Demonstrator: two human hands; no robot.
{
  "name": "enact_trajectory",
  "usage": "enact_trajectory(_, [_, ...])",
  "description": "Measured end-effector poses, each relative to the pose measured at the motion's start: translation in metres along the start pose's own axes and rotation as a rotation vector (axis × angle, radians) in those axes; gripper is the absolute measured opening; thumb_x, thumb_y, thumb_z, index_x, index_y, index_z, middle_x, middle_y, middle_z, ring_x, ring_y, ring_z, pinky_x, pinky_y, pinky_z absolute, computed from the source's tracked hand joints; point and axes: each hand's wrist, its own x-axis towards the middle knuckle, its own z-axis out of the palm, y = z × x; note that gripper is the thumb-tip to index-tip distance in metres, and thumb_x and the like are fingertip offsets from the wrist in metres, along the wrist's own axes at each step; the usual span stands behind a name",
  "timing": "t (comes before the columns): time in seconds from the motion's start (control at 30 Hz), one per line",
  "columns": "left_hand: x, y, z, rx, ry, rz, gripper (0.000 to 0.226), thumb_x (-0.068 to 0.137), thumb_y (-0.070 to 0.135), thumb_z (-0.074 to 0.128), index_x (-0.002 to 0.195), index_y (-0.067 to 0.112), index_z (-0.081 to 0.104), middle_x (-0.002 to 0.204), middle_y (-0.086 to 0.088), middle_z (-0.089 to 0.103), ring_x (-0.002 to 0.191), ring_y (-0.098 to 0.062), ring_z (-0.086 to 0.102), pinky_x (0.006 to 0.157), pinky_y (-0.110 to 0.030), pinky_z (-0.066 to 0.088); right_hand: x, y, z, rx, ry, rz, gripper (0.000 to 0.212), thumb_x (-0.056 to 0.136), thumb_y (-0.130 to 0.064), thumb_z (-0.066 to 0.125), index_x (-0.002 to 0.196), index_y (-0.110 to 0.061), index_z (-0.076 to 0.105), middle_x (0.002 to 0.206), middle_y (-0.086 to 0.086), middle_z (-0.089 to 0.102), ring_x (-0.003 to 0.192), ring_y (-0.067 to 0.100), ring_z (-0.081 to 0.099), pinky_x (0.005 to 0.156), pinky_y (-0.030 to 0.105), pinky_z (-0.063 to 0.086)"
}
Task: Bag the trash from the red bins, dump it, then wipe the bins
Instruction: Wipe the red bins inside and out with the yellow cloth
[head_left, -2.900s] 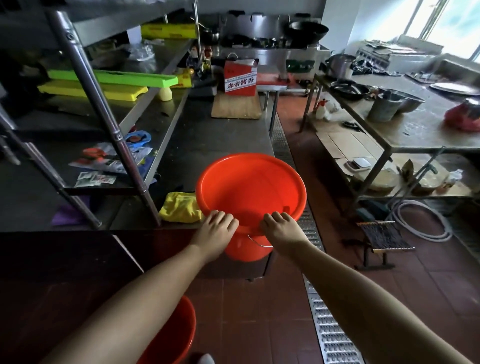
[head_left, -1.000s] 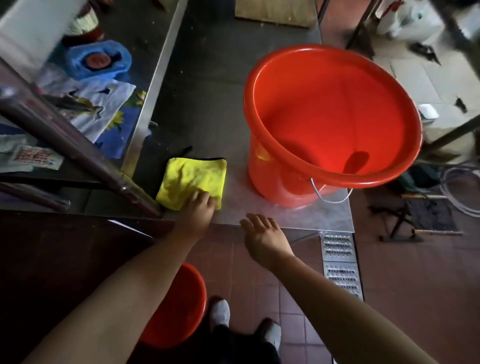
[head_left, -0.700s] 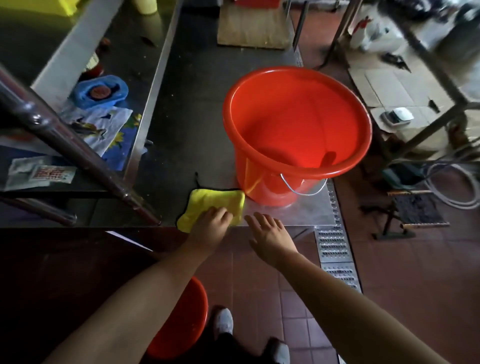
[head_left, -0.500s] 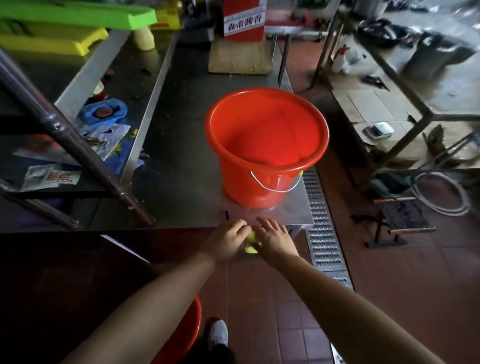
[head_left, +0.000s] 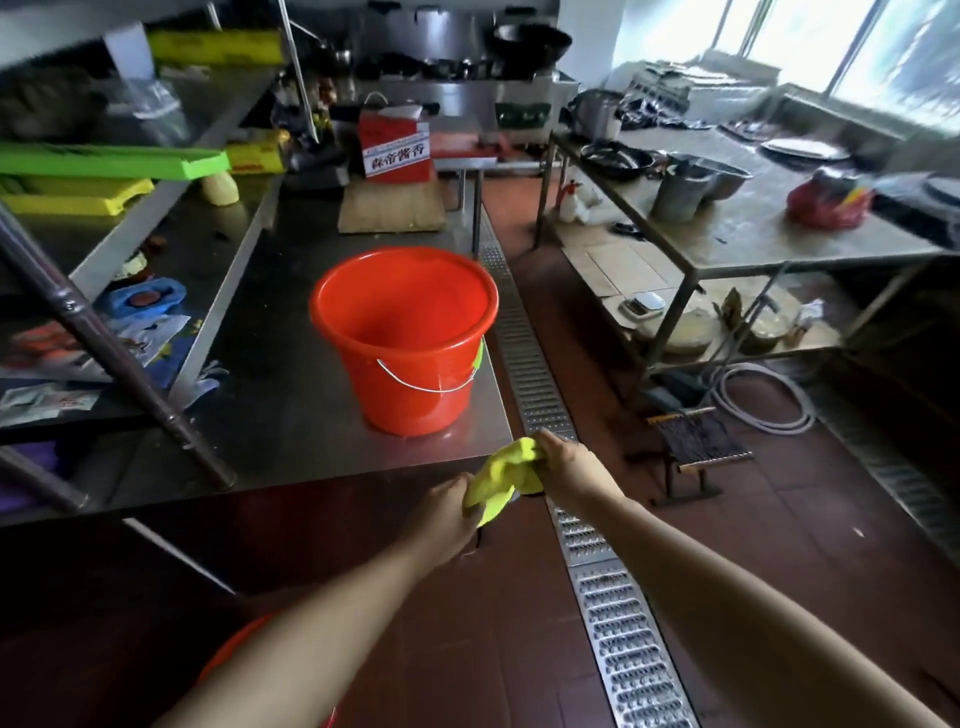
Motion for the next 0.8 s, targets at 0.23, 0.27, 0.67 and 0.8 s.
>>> enact_trajectory(0.23, [0.02, 0.029, -0.028, -0.16, 0.041, -0.21, 0.016, 0.085, 0.031, 0.069, 0.093, 0.021, 0.059, 0.084, 0.002, 0.062, 0.078, -0.021, 0.056, 0.068, -0.03, 0.039, -0.025, 0.004, -0.007, 0.144, 0.186, 0.231, 0.02, 0.09, -0.022, 0.062, 0.109, -0.018, 0.06, 0.099, 0.013, 0.072, 0.096, 0.036, 0.065, 0.077, 0.037, 0.05])
enact_trajectory(0.27, [0.021, 0.03, -0.032, -0.158, 0.069, -0.249, 0.022, 0.083, 0.036, 0.07, 0.099, 0.022, 0.063, 0.087, 0.006, 0.06, 0.08, -0.017, 0.053, 0.069, -0.028, 0.039, -0.026, 0.001, -0.003, 0.16, 0.207, 0.252, 0.02, 0.089, -0.024, 0.062, 0.108, -0.018, 0.06, 0.096, 0.012, 0.071, 0.094, 0.036, 0.065, 0.073, 0.036, 0.048])
enact_trajectory(0.67, [0.03, 0.05, -0.052, -0.878, -0.037, -0.508, 0.022, 0.075, 0.031, 0.062, 0.09, 0.017, 0.069, 0.084, -0.006, 0.072, 0.086, -0.026, 0.068, 0.082, -0.052, 0.058, -0.028, -0.047, 0.043, 0.404, 0.209, 0.22, 0.054, 0.087, -0.051, 0.063, 0.134, -0.028, 0.049, 0.109, -0.006, 0.066, 0.098, 0.015, 0.062, 0.077, 0.023, 0.046])
enact_trajectory(0.8, [0.037, 0.05, -0.069, -1.08, -0.12, -0.524, 0.021, 0.085, 0.022, 0.049, 0.086, 0.011, 0.067, 0.078, -0.009, 0.07, 0.072, -0.023, 0.066, 0.068, -0.038, 0.055, -0.024, -0.055, 0.037, 0.369, 0.207, 0.173, 0.078, 0.07, -0.059, 0.077, 0.135, -0.034, 0.041, 0.108, -0.024, 0.053, 0.097, -0.003, 0.052, 0.073, 0.004, 0.035])
